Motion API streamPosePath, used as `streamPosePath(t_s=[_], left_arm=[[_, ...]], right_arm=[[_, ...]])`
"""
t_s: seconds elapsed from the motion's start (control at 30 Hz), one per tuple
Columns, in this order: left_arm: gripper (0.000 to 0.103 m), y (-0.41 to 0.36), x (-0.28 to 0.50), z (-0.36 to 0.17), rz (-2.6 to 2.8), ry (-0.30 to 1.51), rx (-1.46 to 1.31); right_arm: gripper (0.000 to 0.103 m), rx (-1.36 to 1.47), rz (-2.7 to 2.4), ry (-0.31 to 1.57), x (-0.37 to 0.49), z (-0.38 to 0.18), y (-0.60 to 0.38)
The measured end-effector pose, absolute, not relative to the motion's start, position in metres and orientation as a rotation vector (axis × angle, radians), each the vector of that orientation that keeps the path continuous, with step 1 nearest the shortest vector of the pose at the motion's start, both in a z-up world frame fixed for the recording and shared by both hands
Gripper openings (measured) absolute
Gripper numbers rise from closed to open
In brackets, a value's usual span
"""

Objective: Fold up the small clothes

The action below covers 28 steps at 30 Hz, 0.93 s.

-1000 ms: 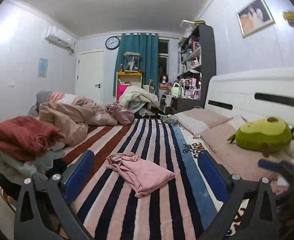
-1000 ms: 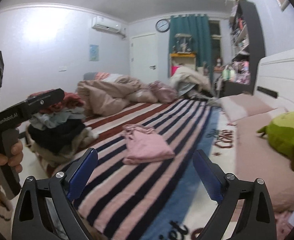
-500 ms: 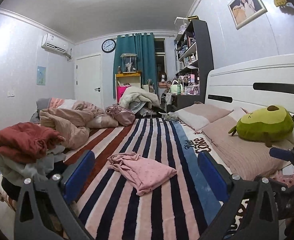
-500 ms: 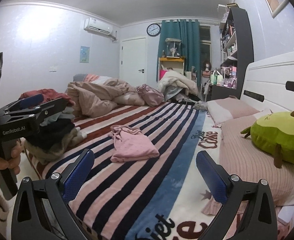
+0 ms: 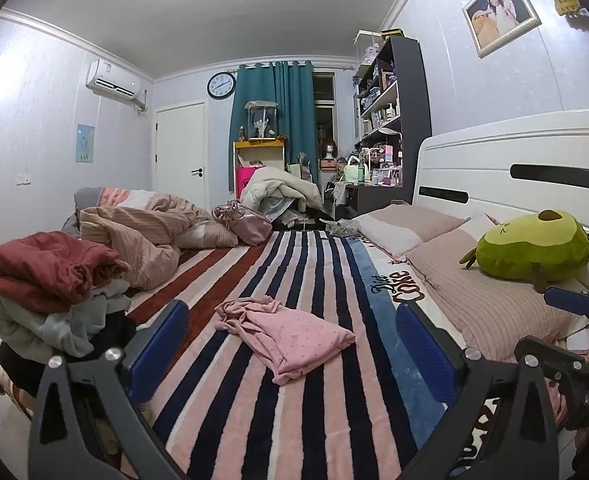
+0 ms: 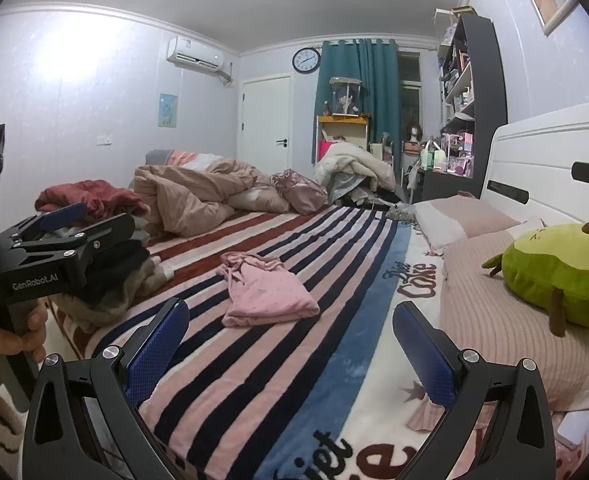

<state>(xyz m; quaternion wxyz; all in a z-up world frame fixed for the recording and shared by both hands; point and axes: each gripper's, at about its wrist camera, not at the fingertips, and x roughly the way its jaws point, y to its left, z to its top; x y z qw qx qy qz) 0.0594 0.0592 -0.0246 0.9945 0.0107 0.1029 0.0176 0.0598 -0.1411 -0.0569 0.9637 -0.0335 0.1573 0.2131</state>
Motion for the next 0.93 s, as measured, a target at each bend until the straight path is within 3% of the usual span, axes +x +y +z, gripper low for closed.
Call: streamPosePath(t_s=[0.93], left_arm=[[0.102, 0.0503, 0.0533, -0.0273, 0.026, 0.173, 0.029]], right_arm=[[0.102, -0.039, 0.429, 0.317, 0.0587, -0.0595, -0.1428]])
